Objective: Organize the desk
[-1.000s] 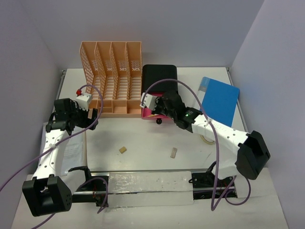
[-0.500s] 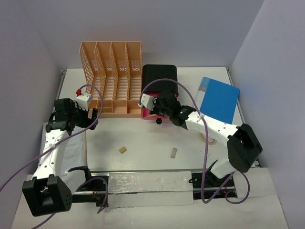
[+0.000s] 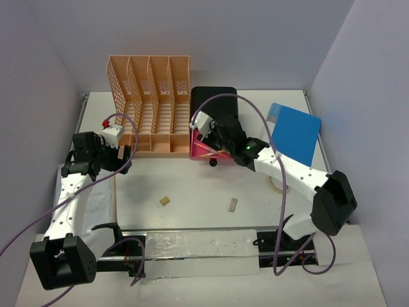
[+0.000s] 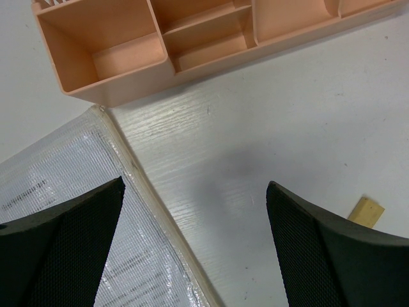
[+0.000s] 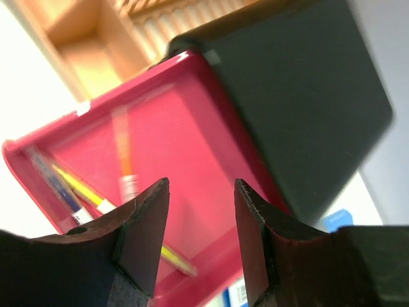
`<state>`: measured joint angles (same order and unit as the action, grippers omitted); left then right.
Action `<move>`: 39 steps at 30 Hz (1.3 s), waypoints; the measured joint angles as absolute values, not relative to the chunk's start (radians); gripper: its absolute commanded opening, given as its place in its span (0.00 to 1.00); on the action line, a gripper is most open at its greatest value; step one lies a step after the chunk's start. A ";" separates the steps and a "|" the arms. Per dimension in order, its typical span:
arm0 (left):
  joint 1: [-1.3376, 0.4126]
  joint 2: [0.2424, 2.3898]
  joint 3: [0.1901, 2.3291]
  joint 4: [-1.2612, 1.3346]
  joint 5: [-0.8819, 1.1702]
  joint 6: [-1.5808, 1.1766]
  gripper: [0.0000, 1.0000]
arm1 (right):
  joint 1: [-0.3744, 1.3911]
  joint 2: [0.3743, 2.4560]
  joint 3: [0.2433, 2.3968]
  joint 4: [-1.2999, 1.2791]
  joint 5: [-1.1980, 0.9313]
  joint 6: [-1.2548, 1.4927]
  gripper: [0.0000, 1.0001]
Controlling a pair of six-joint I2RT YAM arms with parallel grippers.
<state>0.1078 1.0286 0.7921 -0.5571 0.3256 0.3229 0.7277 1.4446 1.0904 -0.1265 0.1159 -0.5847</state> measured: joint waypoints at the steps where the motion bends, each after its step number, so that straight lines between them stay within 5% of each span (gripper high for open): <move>1: 0.108 1.028 0.792 -0.557 0.325 0.323 0.98 | 0.731 1.429 1.096 -0.127 0.133 -0.542 0.55; 8: 0.108 0.989 0.783 -0.559 0.289 0.328 0.98 | 0.764 1.323 1.209 -0.188 0.295 -0.080 0.56; 23: 0.109 0.828 0.684 -0.591 0.157 0.325 0.97 | 1.066 1.217 0.995 -0.398 0.724 0.698 0.53; 39: 0.109 0.760 0.643 -0.592 0.104 0.299 0.95 | 1.093 1.396 0.874 -0.314 0.775 0.903 0.60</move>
